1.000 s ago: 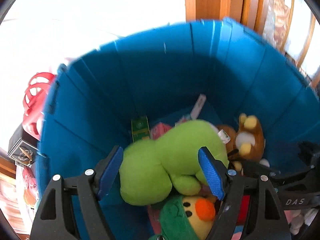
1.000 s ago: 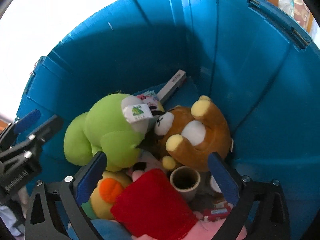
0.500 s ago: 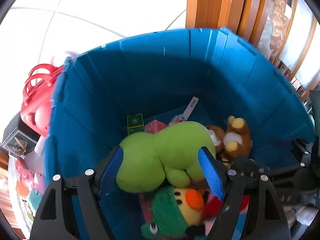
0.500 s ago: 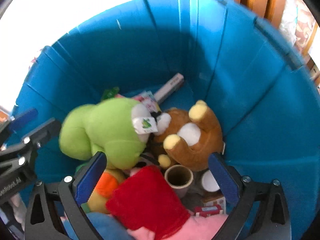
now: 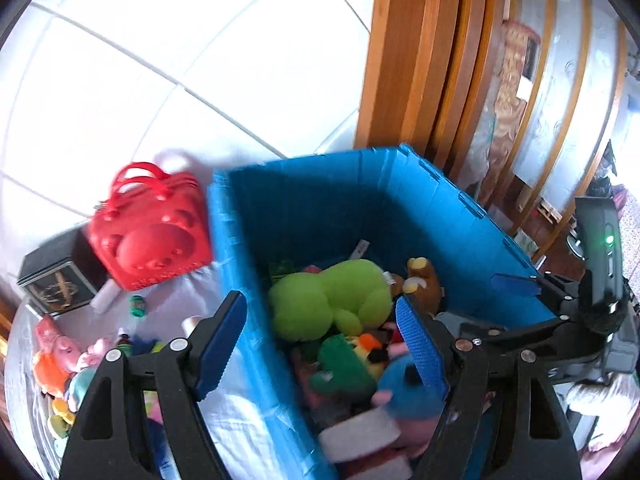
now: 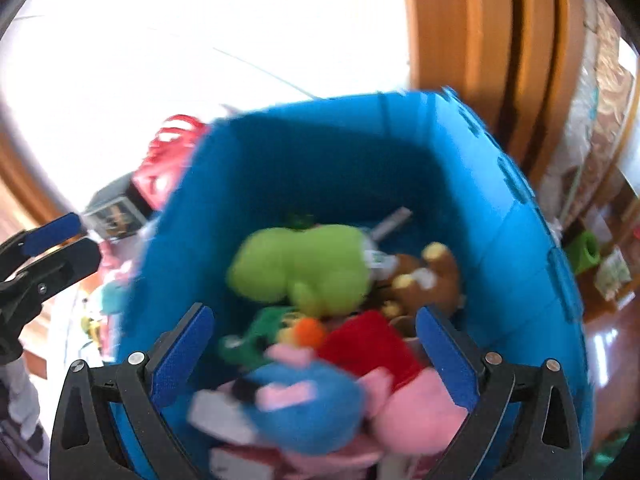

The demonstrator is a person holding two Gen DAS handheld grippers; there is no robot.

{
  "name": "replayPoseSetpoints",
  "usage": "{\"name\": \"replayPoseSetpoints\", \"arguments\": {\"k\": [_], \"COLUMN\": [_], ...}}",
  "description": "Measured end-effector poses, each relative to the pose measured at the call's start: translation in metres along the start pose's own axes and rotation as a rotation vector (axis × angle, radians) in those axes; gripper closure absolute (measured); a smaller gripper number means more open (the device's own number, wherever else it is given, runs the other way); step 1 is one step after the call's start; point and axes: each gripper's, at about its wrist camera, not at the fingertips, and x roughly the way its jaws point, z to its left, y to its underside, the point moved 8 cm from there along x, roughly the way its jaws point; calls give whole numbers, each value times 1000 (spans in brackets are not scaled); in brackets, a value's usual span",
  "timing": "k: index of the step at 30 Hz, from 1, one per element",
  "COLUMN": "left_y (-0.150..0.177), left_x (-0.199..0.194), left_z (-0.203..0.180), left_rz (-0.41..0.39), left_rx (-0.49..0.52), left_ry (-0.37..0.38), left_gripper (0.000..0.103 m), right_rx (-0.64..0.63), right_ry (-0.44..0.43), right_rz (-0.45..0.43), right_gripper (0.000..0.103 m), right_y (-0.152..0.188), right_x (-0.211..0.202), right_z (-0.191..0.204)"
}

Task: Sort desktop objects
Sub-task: 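Withdraw both grippers from the crate toward the pile on the bed, then grasp the green one-eyed plush with the left gripper and lift it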

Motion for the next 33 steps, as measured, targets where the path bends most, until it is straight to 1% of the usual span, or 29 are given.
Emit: {"name": "replayPoseSetpoints", "arguments": {"k": [5, 8, 10, 13, 16, 20, 22, 23, 25, 26, 28, 33], "left_y": [41, 71, 93, 127, 159, 201, 225, 240, 266, 284, 309, 378], "left_x": [-48, -73, -88, -104, -124, -144, -146, -145, -145, -144, -143, -143], "left_z": [44, 80, 107, 148, 194, 251, 280, 297, 325, 344, 372, 435], "left_rz": [-82, -118, -137, -150, -176, -206, -182, -153, -104, -70, -29, 50], "left_rx": [1, -22, -54, -114, -150, -149, -150, -151, -168, -195, -257, -442], "left_ry": [-82, -146, -169, -201, -283, -403, -471, -513, -570, -595, -609, -656], "left_gripper": [26, 26, 26, 26, 26, 26, 26, 26, 26, 26, 26, 26], "right_rx": [-54, -76, -74, -63, -89, -139, -155, -162, -190, -200, -216, -222], "right_ry": [-102, -167, -202, -248, -272, -300, -313, -310, -283, -269, -232, -205], "right_rz": [-88, -153, -194, -224, -235, -238, -229, -228, -225, -225, -214, -138], "right_gripper": [0, 0, 0, 0, 0, 0, 0, 0, 0, 0, 0, 0], "right_y": [24, 36, 43, 55, 65, 78, 85, 88, 93, 96, 102, 124], "right_x": [-25, -39, -44, -43, -37, -23, -12, -6, 7, 12, 28, 68], "right_z": [67, 106, 129, 160, 192, 236, 255, 260, 276, 281, 291, 302]}}
